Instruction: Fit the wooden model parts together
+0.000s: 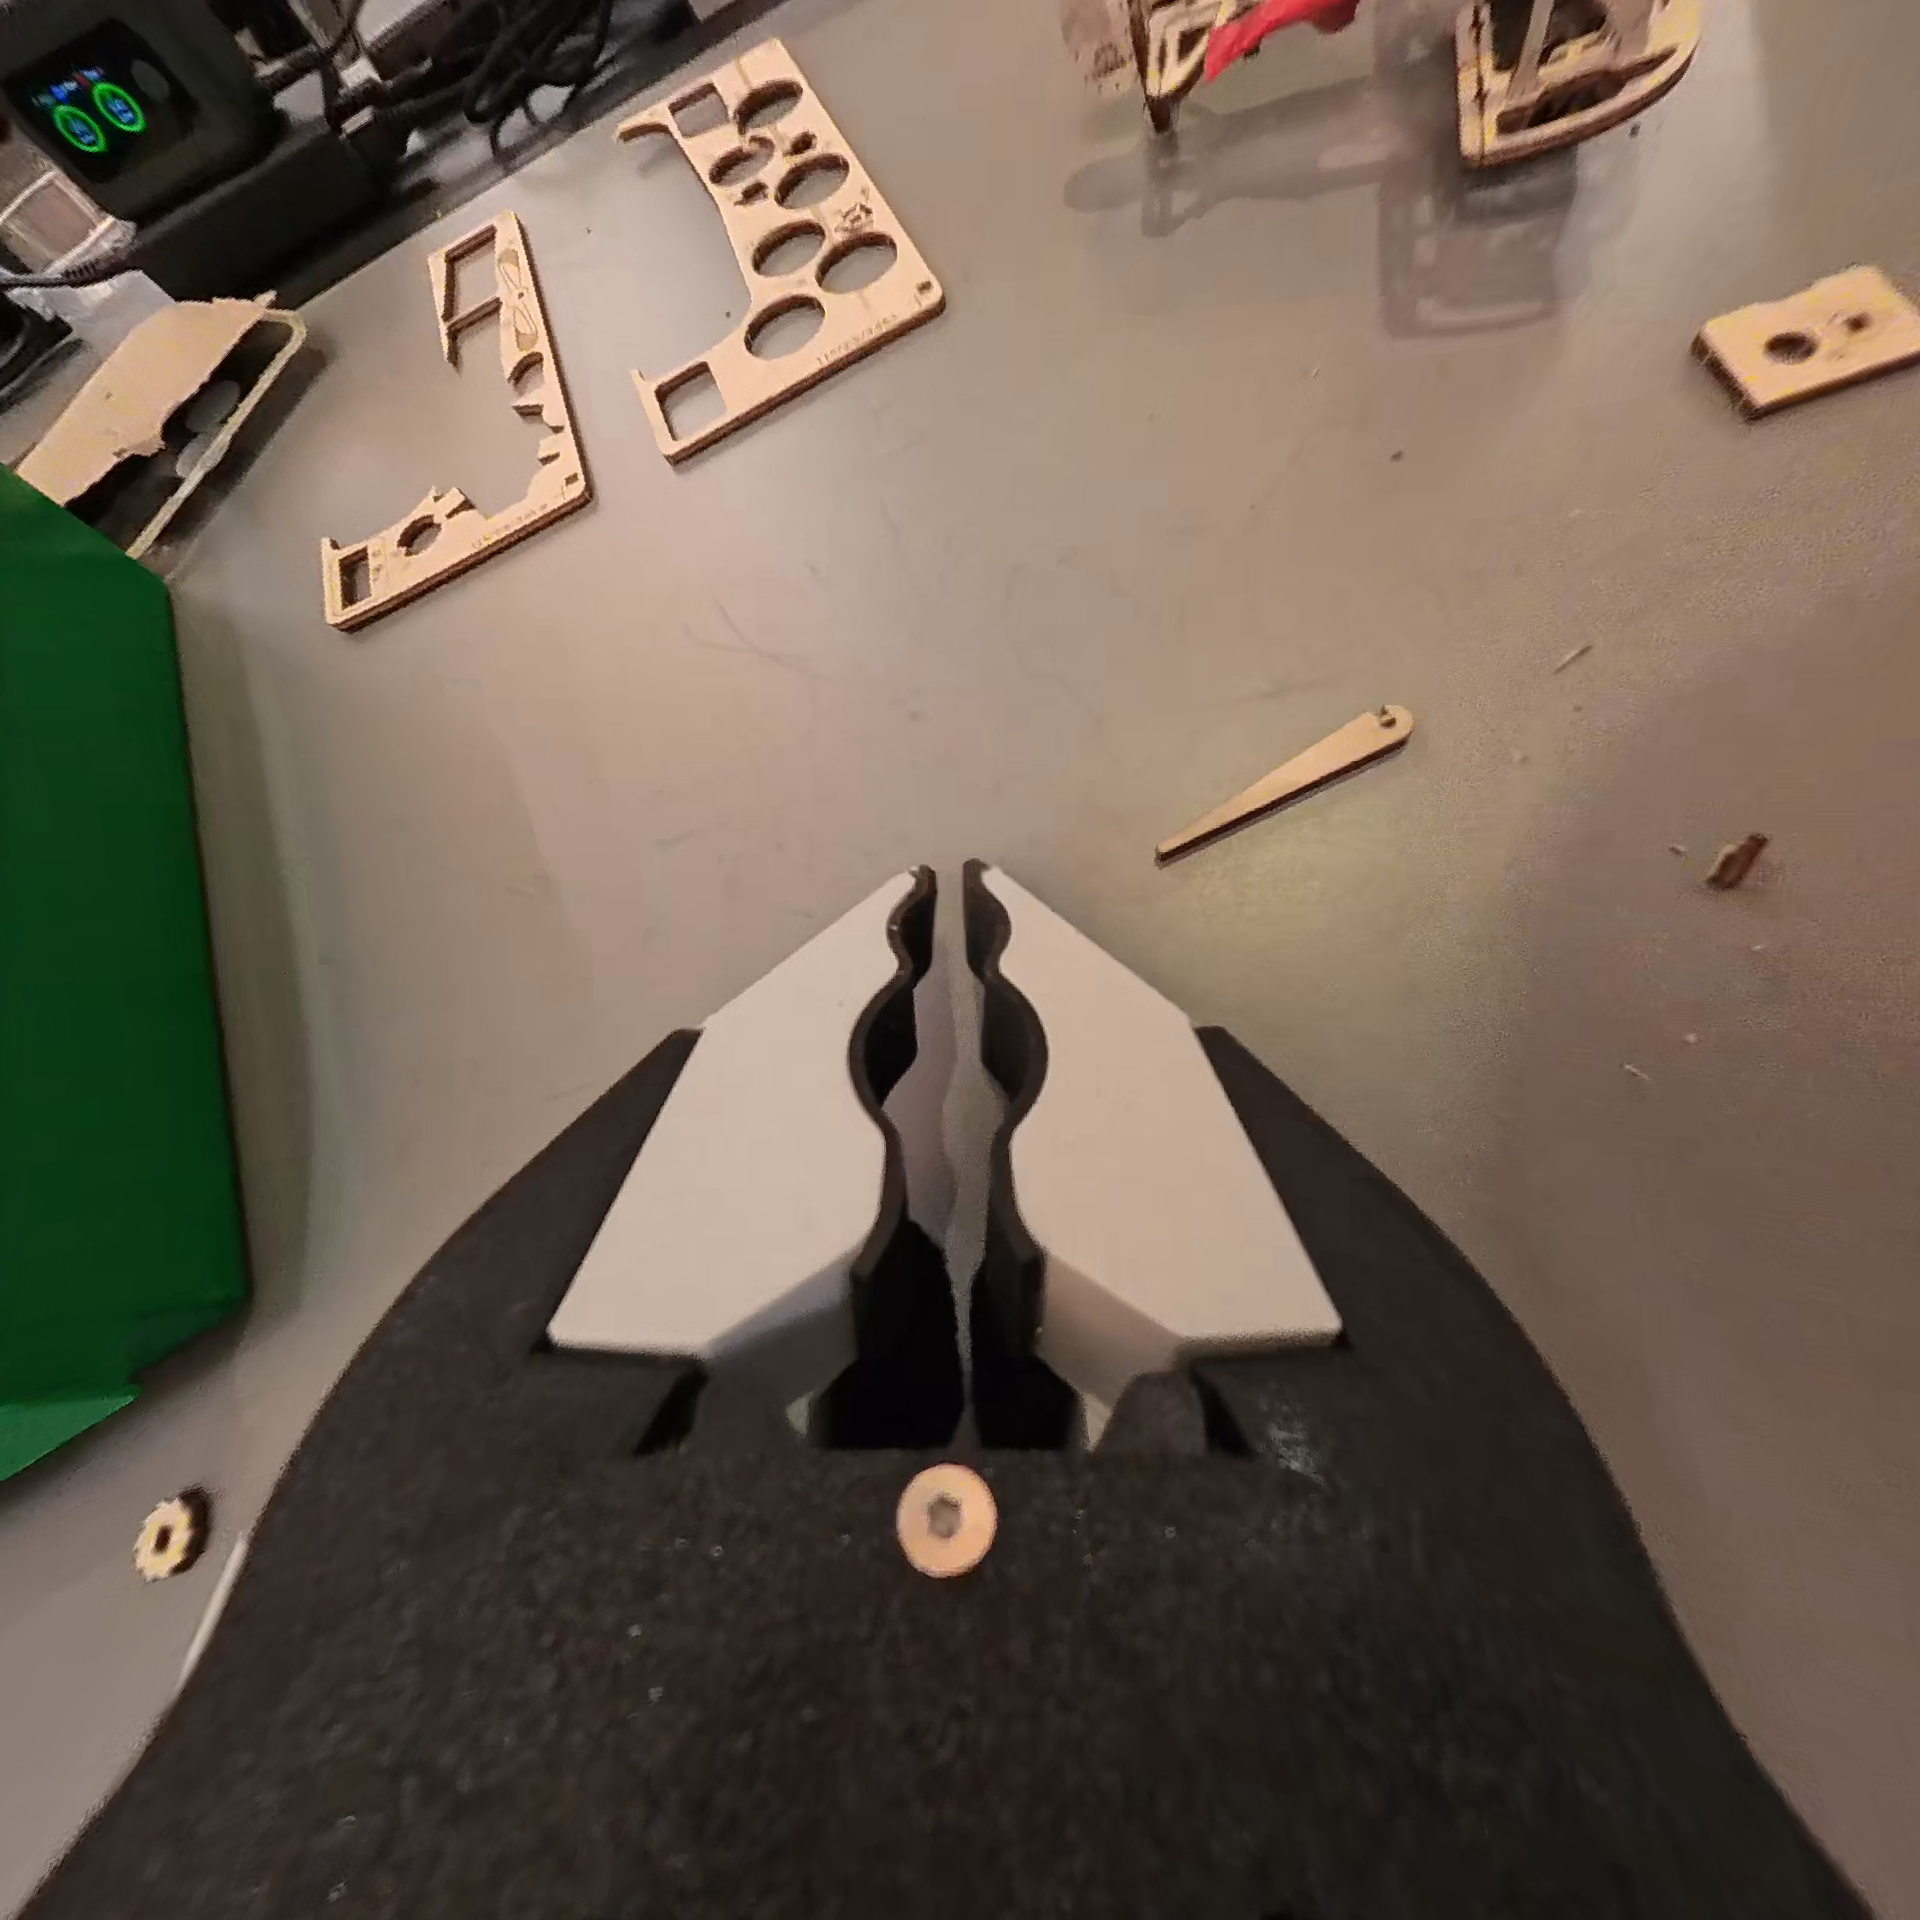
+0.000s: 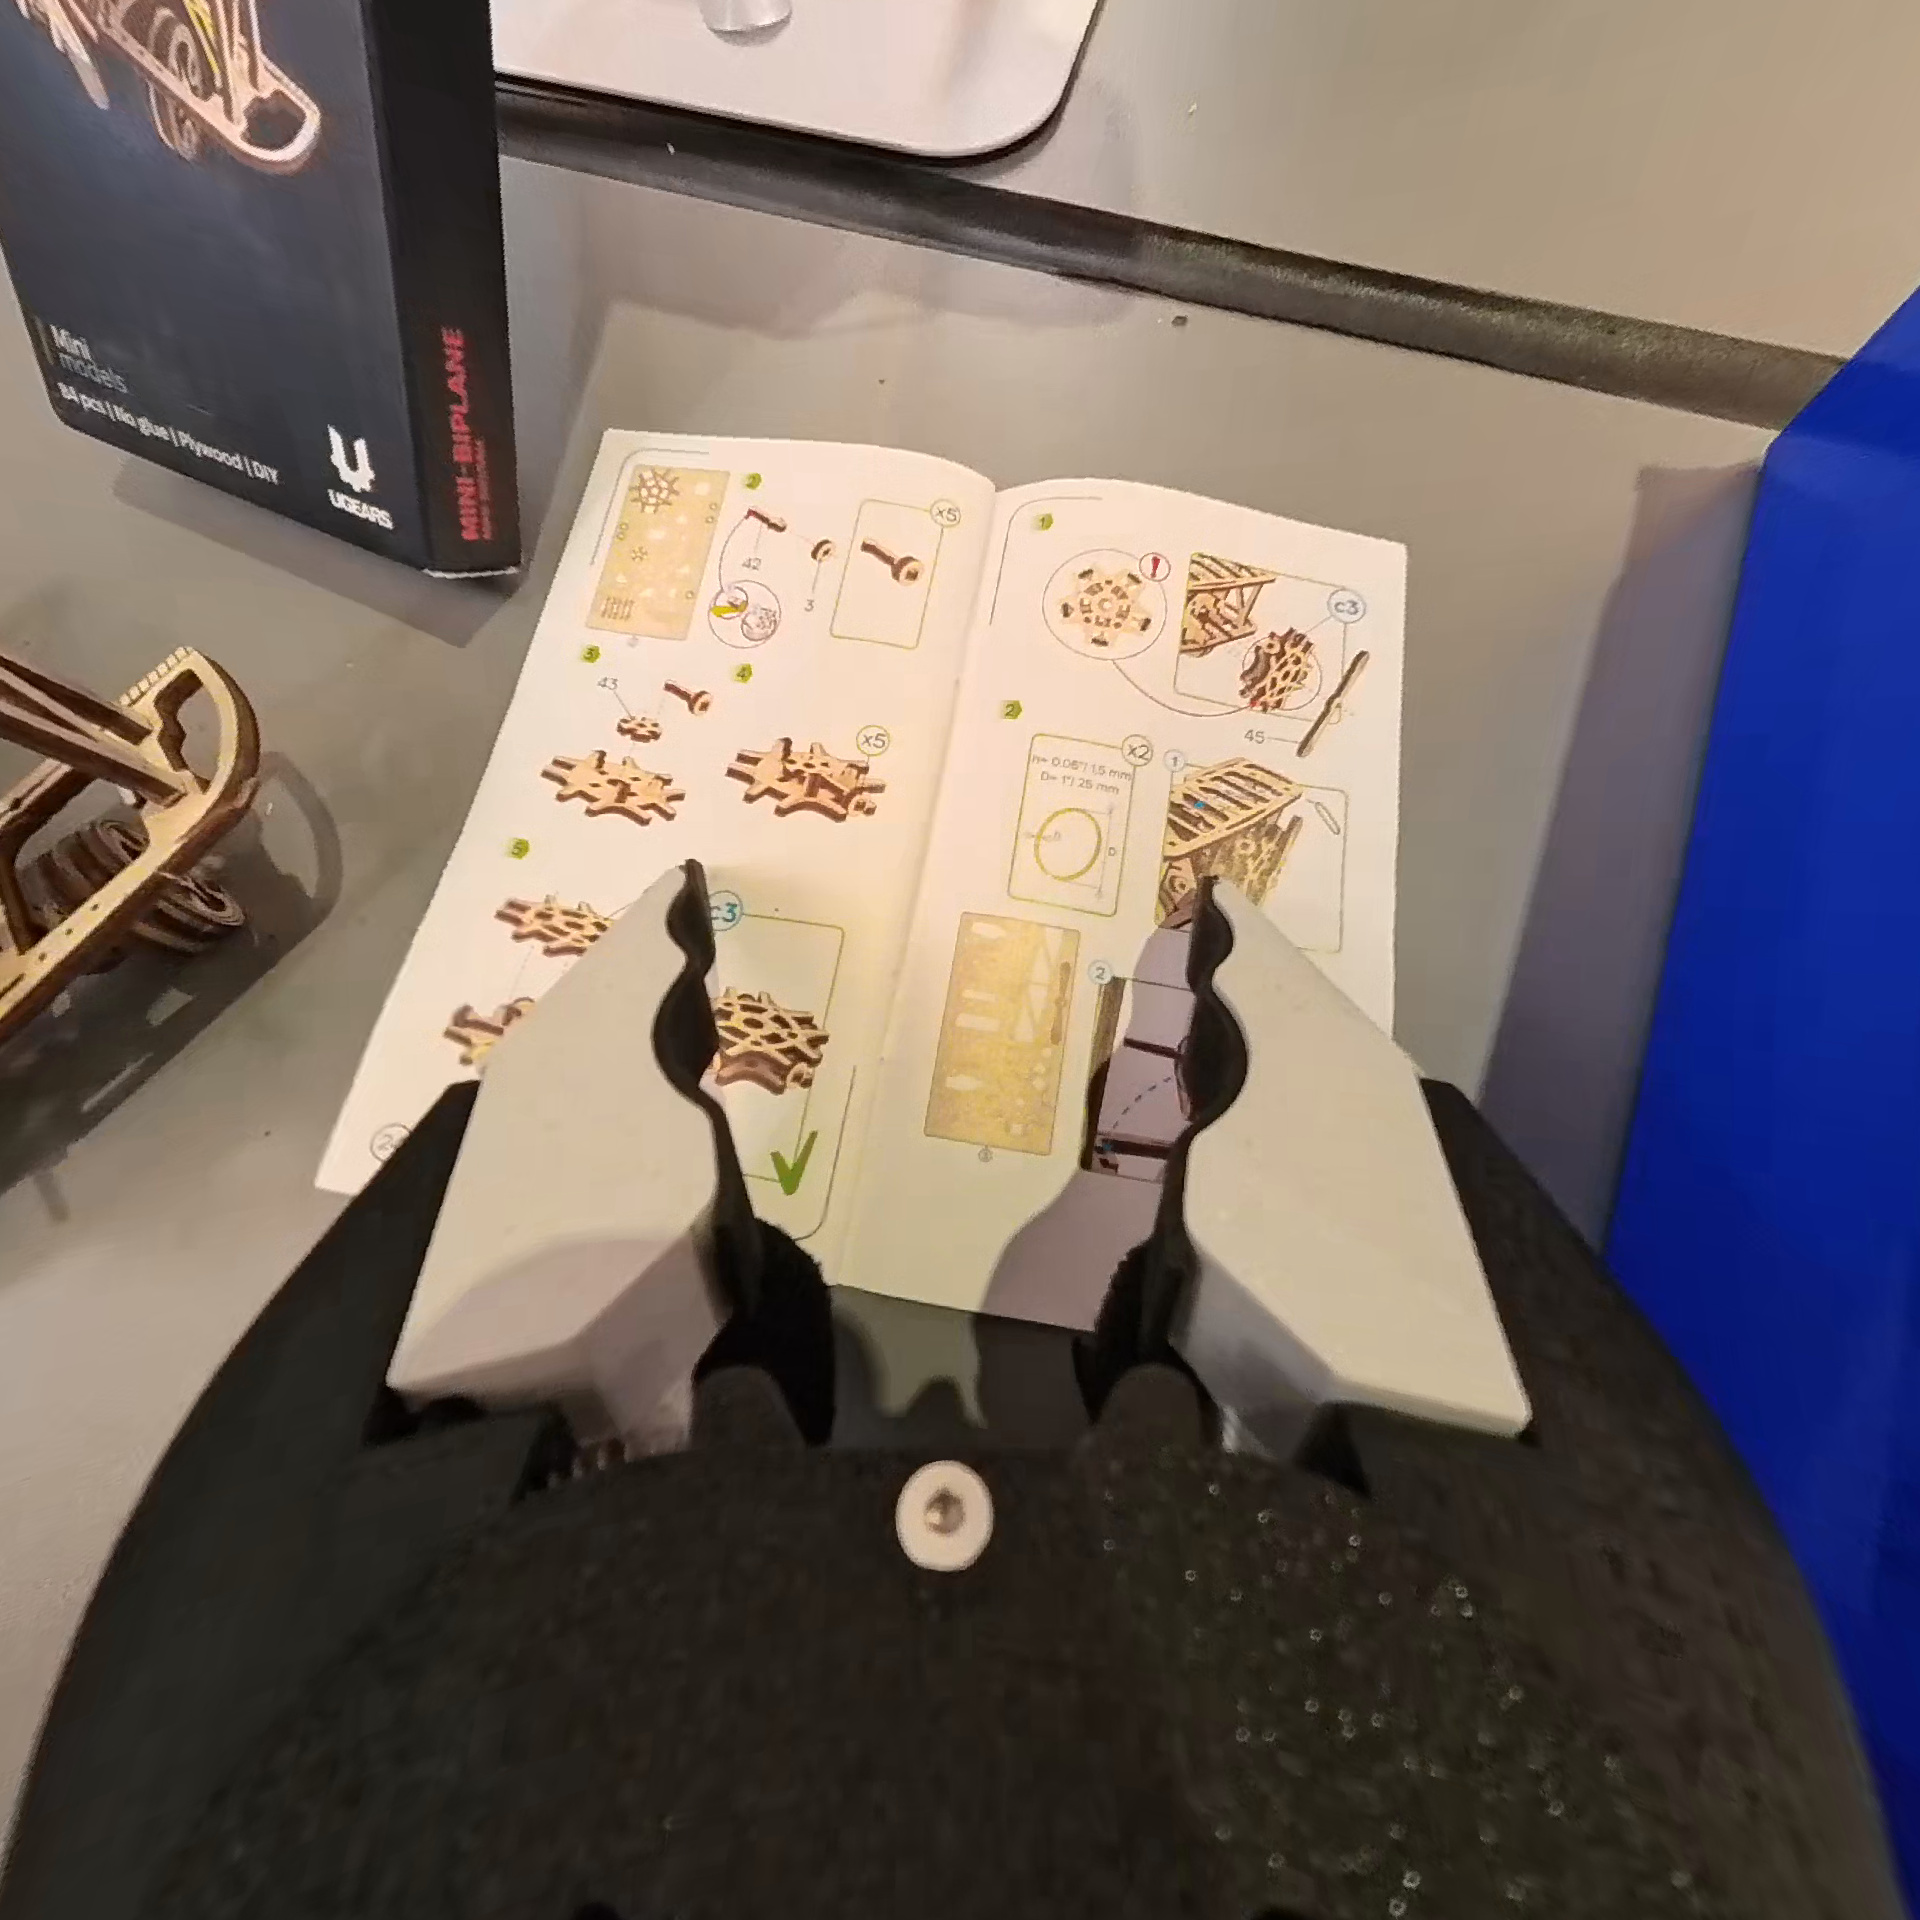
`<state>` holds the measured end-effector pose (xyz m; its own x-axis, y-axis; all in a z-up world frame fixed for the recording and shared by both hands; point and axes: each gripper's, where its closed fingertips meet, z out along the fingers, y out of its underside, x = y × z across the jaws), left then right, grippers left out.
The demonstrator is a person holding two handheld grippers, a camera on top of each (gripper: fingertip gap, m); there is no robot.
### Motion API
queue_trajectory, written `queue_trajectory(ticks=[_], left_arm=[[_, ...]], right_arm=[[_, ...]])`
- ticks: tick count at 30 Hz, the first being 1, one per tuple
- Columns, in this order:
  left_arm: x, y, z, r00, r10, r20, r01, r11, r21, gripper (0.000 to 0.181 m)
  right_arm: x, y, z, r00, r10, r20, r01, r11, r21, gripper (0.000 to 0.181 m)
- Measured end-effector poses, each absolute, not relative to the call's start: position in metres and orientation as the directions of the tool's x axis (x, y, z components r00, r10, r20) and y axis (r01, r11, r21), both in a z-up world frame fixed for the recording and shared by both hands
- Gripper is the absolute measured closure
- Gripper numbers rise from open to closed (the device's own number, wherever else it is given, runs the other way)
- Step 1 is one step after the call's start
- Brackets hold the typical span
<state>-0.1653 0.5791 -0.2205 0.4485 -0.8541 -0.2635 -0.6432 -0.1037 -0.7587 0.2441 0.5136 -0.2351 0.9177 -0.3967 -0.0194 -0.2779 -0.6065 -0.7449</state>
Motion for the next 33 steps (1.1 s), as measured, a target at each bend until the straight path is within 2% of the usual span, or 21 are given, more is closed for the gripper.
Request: queue_trajectory(ticks=[4, 8, 10, 11, 13, 16, 18, 20, 24, 30, 33], left_arm=[[-0.164, 0.575, -0.208, 0.447, -0.867, -0.220, -0.575, -0.090, -0.813, 0.175], [-0.184, 0.566, -0.179, 0.481, -0.866, -0.135, -0.432, -0.100, -0.896, 0.174], [-0.205, 0.555, -0.170, 0.474, -0.877, -0.076, -0.417, -0.148, -0.897, 0.164], [-0.212, 0.546, -0.169, 0.440, -0.897, -0.045, -0.433, -0.168, -0.885, 0.162], [-0.226, 0.534, -0.170, 0.397, -0.917, -0.025, -0.495, -0.191, -0.848, 0.157], [-0.253, 0.538, -0.161, 0.413, -0.909, -0.055, -0.504, -0.178, -0.845, 0.155], [-0.281, 0.551, -0.165, 0.482, -0.875, -0.043, -0.506, -0.238, -0.829, 0.153], [-0.305, 0.557, -0.176, 0.536, -0.844, 0.012, -0.499, -0.329, -0.802, 0.150], [-0.331, 0.558, -0.184, 0.593, -0.803, 0.050, -0.457, -0.388, -0.800, 0.150], [-0.328, 0.550, -0.185, 0.567, -0.823, 0.010, -0.478, -0.338, -0.811, 0.150], [-0.310, 0.550, -0.173, 0.532, -0.845, 0.052, -0.439, -0.328, -0.837, 0.150]], right_arm=[[0.236, 0.516, -0.229, 0.938, -0.346, -0.022, -0.239, -0.597, -0.766, 0.096], [0.205, 0.513, -0.188, 0.972, -0.229, 0.050, -0.077, -0.516, -0.853, 0.102], [0.175, 0.513, -0.159, 0.986, -0.126, 0.107, 0.039, -0.448, -0.893, 0.117], [0.162, 0.518, -0.142, 0.985, -0.081, 0.154, 0.110, -0.393, -0.913, 0.118], [0.129, 0.523, -0.123, 0.980, 0.016, 0.196, 0.186, -0.398, -0.898, 0.119], [0.063, 0.518, -0.117, 0.971, 0.191, 0.144, 0.214, -0.424, -0.880, 0.122], [0.019, 0.502, -0.128, 0.962, 0.268, 0.053, 0.179, -0.474, -0.862, 0.122], [-0.033, 0.481, -0.140, 0.931, 0.347, -0.115, 0.078, -0.496, -0.865, 0.121], [-0.105, 0.436, -0.149, 0.860, 0.377, -0.343, -0.120, -0.504, -0.855, 0.124], [-0.111, 0.401, -0.153, 0.899, 0.244, -0.363, -0.225, -0.453, -0.862, 0.131], [-0.092, 0.393, -0.154, 0.930, 0.150, -0.336, -0.251, -0.408, -0.878, 0.151]])
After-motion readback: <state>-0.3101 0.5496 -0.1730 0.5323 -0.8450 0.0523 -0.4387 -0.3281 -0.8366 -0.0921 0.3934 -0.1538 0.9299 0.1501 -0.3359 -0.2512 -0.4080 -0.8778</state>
